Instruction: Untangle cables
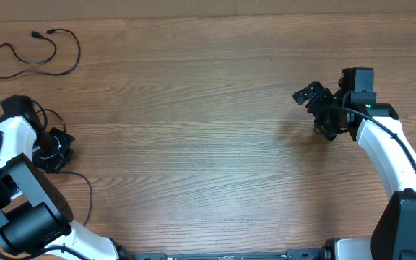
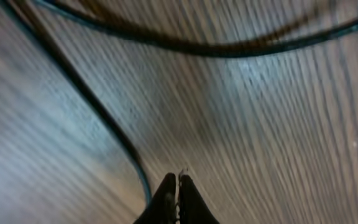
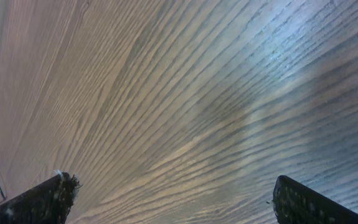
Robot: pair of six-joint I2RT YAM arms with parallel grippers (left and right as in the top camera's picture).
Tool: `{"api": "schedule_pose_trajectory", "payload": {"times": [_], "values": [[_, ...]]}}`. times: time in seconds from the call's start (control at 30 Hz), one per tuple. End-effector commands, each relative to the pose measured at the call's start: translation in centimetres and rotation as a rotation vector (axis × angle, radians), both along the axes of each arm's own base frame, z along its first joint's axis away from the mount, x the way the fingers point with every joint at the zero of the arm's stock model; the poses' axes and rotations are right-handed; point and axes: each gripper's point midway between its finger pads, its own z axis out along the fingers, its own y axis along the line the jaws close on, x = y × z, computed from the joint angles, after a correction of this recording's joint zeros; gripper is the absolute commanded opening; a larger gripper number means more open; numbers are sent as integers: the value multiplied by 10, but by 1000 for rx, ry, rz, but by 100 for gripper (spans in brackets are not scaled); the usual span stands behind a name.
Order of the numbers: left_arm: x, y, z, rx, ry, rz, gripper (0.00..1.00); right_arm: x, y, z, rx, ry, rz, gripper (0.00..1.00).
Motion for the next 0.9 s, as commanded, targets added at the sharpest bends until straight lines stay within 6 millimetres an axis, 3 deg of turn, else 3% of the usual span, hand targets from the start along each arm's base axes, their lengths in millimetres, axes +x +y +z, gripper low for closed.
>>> {"api": "schedule_pose_trajectory", "payload": {"times": [0.0,0.27,0.53,0.87], "values": [[-7,8,-13,71,23,16,4,7,-3,8,-12,-26,-3,100],[-21,27,-20,178,83,31,4,7,-3,8,-12,-26,-3,100],[-44,34,-31,256,153,93,4,7,-3,8,-12,-26,-4,100],[-56,41,-33,278,179,155,4,7,-3,8,-12,-27,-3,100]]}}
